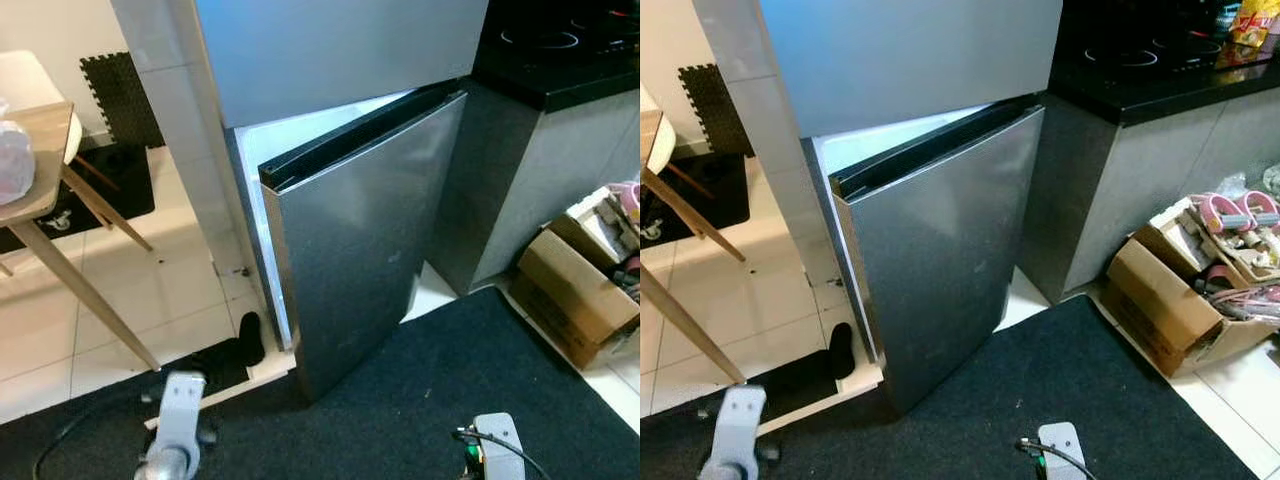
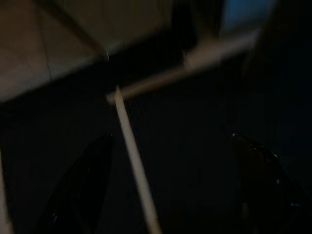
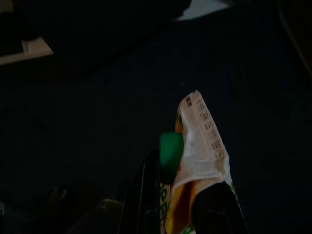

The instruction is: Restocking fridge

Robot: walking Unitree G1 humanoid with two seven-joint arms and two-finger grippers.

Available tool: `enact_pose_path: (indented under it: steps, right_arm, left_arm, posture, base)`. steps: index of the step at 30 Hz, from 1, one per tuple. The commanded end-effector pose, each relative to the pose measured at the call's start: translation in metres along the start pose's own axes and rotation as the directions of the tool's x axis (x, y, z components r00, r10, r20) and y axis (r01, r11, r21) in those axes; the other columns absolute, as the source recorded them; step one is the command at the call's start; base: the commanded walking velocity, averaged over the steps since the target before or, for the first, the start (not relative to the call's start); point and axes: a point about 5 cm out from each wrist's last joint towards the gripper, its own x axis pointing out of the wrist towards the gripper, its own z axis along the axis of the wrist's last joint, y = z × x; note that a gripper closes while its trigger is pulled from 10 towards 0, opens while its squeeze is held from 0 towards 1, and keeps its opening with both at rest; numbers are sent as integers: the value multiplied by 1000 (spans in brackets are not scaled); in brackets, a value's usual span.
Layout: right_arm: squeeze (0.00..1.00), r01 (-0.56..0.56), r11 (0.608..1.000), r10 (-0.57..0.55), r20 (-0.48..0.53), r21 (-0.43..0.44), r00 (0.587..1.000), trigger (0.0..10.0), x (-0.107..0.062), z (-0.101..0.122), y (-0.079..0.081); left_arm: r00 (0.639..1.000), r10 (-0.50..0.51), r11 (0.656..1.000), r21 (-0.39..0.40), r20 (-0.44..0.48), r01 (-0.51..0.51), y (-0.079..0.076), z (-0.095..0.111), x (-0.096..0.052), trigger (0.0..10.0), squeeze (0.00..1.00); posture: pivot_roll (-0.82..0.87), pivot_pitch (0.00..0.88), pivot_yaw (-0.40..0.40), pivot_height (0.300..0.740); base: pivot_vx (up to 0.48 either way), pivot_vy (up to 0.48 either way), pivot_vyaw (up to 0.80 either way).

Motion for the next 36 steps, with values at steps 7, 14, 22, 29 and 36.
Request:
enact_pose_path:
  steps: [7,14,22,29,36]
  right_arm:
    - [0,10,1000,-10,-9,-1,1000,10000,-2,-6,-2]
    - [0,35,999,-35,2,13,999,10000,-5,-9,-8]
    - [0,47,998,-47,-4,31,999,10000,-7,-14,-8]
    - [0,40,999,-39,-27,36,999,10000,-8,-18,-3]
    - [0,19,999,-19,-26,34,999,10000,-4,-12,4]
  left_arm:
    - [976,33,997,-74,216,-18,8,91,21,0,0]
    - [936,-56,996,-51,347,78,-12,152,24,4980,0]
    - [959,-123,992,3,254,127,-32,122,25,10000,0]
    - [996,-23,990,136,-81,34,-11,4,11,10000,0]
    - [976,-68,964,239,-208,118,-24,-54,-12,10000,0]
  posture:
    - [-75,48,49,740]
    - [-93,61,61,740]
    - [-103,68,91,740]
    - [-74,61,70,740]
    - [-60,59,54,740]
  base:
    - [0,0,0]
    - [0,0,0]
    - [0,0,0]
    - [0,0,0]
    - [0,0,0]
